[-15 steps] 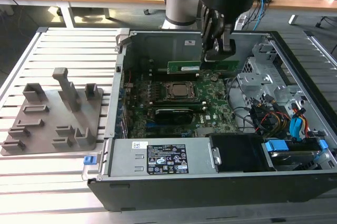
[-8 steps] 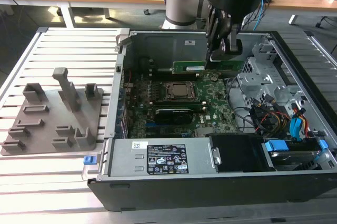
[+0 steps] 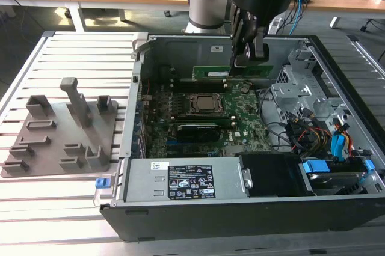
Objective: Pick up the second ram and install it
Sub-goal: 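Pick up the second ram and move it above second insertion slot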
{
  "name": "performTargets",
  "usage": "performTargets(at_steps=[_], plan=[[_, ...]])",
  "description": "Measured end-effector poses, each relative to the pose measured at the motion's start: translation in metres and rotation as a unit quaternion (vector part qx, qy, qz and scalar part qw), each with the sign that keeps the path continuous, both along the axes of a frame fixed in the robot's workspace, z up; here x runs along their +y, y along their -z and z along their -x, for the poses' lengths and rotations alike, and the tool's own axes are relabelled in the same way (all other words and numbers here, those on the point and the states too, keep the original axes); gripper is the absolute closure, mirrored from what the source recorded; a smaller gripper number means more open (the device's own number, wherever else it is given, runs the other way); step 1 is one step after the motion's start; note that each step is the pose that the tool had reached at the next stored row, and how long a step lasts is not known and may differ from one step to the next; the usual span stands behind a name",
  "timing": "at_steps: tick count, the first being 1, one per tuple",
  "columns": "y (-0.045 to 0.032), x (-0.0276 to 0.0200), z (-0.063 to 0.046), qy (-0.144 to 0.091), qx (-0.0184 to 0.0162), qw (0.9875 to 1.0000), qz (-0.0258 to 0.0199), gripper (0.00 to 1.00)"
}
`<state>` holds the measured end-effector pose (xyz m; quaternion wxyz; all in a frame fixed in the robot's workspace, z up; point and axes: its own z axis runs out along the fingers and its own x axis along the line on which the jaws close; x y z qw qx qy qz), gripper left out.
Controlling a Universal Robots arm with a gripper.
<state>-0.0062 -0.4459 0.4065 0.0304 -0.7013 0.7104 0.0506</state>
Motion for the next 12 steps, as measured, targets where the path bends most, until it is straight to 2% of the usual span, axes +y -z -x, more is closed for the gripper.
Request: performTargets(at_steps=[1, 2, 3, 5, 7, 8, 12], plan=[[0.0029, 0.0017, 0.0, 0.007, -0.0001, 1.0, -0.0013, 0.86], [0.0046, 0.0022, 0.0, 0.011, -0.0001, 0.9999, 0.0005, 0.86], [0.006, 0.003, 0.0, 0.014, -0.0001, 0.9999, 0.0028, 0.86], [0.008, 0.0062, 0.0, 0.016, -0.0002, 0.9998, 0.0106, 0.86], [0.009, 0.0152, 0.001, 0.016, -0.0002, 0.9998, 0.011, 0.86], [0.0096, 0.0181, 0.001, 0.017, -0.0002, 0.9998, 0.011, 0.86], [0.0165, 0.0215, 0.001, 0.016, -0.0002, 0.9998, 0.0111, 0.86]])
